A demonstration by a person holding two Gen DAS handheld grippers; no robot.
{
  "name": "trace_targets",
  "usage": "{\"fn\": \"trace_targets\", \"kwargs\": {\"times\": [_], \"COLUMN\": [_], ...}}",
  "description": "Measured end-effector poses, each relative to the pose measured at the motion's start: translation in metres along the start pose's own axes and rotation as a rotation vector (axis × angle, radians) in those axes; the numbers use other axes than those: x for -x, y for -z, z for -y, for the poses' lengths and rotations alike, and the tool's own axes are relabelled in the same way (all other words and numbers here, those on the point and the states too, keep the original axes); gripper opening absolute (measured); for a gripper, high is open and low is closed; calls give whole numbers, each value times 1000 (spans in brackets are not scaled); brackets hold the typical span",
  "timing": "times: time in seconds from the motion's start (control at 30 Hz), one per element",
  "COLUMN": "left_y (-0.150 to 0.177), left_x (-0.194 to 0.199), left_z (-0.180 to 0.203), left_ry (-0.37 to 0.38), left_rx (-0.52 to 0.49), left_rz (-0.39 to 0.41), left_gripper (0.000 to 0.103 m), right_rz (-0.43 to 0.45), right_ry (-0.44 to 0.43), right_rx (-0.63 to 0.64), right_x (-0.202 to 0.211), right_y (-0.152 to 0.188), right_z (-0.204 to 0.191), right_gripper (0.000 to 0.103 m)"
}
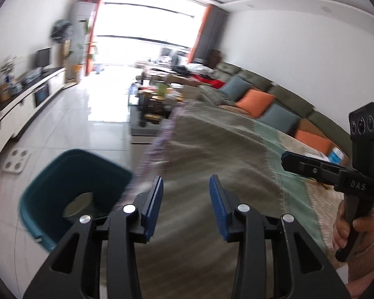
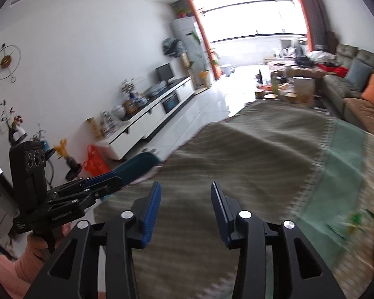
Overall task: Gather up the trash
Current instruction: 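Move both open tools back over the bed toward the foam mesh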
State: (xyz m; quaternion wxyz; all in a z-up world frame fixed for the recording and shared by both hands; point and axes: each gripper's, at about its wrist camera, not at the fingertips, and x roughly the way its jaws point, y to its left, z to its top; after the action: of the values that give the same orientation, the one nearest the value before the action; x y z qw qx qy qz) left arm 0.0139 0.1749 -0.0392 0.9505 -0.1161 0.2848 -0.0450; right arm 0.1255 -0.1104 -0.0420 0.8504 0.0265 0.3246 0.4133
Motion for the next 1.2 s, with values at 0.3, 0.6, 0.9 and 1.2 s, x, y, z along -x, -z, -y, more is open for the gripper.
{"fn": "trace_targets", "kwargs": {"times": [0.3, 0.6, 0.9, 1.2], "left_y": [6, -6, -13, -3], "left_x": [-44, -80, -118, -124], "left_z": [80, 152, 193, 218], "left_ry": [167, 266, 307, 375], "left_rx": [-128, -261, -319, -361], "left_rz": [-93, -135, -195, -231], "left_gripper": [45, 56, 59, 59], "right_rz": [105, 182, 183, 186], "right_ry": [220, 369, 344, 285], "right_rx": [-153, -370, -473, -530], "right_x": [80, 129, 130, 119], "right_y": [31, 55, 61, 61], "right_z": [78, 158, 200, 214], "right_gripper": [55, 64, 64, 25]}}
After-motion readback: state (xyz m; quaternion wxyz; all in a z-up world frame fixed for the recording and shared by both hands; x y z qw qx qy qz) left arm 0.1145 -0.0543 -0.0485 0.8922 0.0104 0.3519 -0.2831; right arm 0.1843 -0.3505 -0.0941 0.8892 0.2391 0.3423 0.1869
